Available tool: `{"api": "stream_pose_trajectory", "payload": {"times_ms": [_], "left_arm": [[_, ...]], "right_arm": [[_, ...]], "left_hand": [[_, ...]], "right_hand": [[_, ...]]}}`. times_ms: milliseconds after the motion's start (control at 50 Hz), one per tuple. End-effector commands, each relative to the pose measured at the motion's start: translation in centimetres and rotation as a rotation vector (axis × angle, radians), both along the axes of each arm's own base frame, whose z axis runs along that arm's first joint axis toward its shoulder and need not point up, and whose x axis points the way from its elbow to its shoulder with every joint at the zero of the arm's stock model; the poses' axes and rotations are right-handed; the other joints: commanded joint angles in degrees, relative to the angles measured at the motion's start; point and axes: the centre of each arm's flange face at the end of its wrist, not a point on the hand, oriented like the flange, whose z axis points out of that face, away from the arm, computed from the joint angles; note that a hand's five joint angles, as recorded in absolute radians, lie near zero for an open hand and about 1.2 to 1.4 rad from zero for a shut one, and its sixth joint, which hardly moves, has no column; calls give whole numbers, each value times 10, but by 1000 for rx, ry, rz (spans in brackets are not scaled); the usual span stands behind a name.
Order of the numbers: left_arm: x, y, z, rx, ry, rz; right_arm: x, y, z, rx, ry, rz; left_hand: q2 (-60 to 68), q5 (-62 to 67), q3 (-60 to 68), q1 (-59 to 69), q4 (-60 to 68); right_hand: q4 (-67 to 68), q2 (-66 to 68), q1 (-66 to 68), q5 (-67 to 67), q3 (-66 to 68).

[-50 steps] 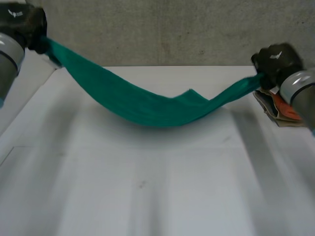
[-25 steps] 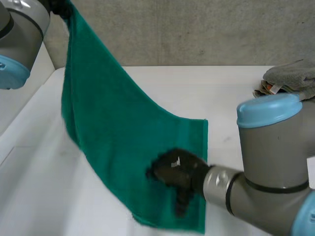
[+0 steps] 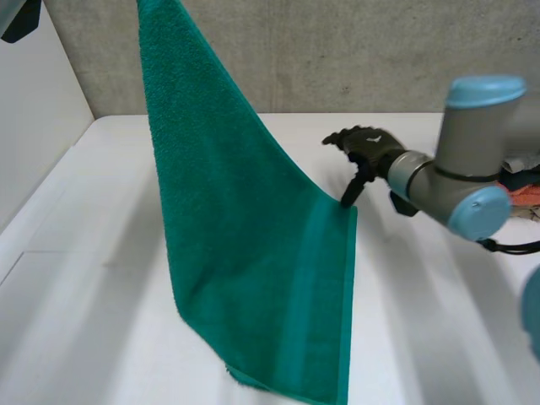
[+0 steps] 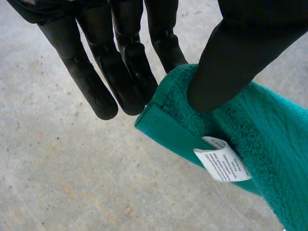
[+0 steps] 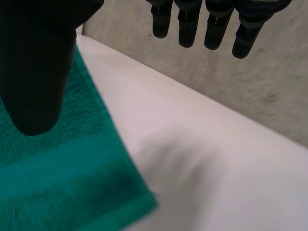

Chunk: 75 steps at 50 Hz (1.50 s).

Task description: Fold the laundry.

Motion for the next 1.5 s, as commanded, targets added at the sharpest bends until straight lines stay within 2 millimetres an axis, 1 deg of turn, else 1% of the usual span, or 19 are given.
{"api": "stream_pose_trajectory", "payload": {"times_ms": [20,60,140,160,180,300,360,440,520,620,660,780,860,940,1080,1220,1280,1360,1500], "left_arm": [[5,4,3,-39,16,6],[5,4,3,-44,17,9],[10,-4,0,-39,16,33],[14,-8,-1,-39,16,48],[15,-10,-2,-35,14,55],[27,-33,-3,-60,27,106],[37,-63,1,-114,53,165],[58,-103,6,-170,116,270],[69,-132,8,-184,182,323],[73,-157,-8,-128,239,302],[73,-161,-15,-105,248,296],[73,-174,-56,29,256,295],[73,-179,-109,181,213,311],[71,-176,-175,344,149,304],[75,-168,-227,434,62,282],[76,-163,-231,443,19,287],[77,-161,-228,439,18,289],[78,-160,-227,446,17,294],[81,-155,-227,478,10,298]], "right_arm": [[31,-1,-41,108,-115,75],[34,-3,-47,122,-137,77],[38,-14,-46,92,-198,67],[38,-23,-38,46,-229,53],[37,-28,-32,15,-249,40],[16,-68,31,-284,-357,-154],[-4,-76,112,-587,-410,-276],[-14,-60,175,-783,-427,-279],[-18,-37,206,-881,-411,-243],[-26,-16,216,-941,-368,-233],[-28,-15,210,-932,-341,-239],[-27,-10,153,-766,-174,-222],[-31,-5,102,-618,-49,-189],[-33,9,29,-417,57,-118],[-37,15,-39,-255,115,-77],[-51,1,-53,-143,104,-173],[-57,-4,-54,-102,111,-226],[-68,-12,-60,-54,144,-292],[-81,-10,-67,62,173,-292]], "left_hand": [[113,136,114,127,112],[113,136,114,127,112],[113,136,114,127,112],[113,136,114,127,112],[113,136,114,127,112],[113,136,114,127,112],[113,136,114,127,112],[113,136,114,127,112],[113,136,114,127,112],[113,136,114,127,112],[113,136,114,127,112],[113,136,114,127,112],[113,136,114,127,112],[113,136,114,127,112],[113,136,114,127,112],[113,136,114,127,112],[113,136,114,127,112],[113,136,114,127,112],[113,136,114,127,112]], "right_hand": [[-11,-6,-15,-13,-9],[53,57,48,51,55],[402,407,398,400,405],[593,597,588,591,595],[677,681,672,675,679],[678,682,673,675,680],[678,682,673,675,680],[678,682,673,675,680],[678,682,673,675,680],[678,682,673,675,680],[678,682,673,675,680],[678,682,673,675,680],[678,682,673,675,680],[678,682,673,675,680],[678,682,673,675,680],[678,682,673,675,680],[410,415,406,408,412],[319,324,315,317,321],[307,312,303,305,309]]}}
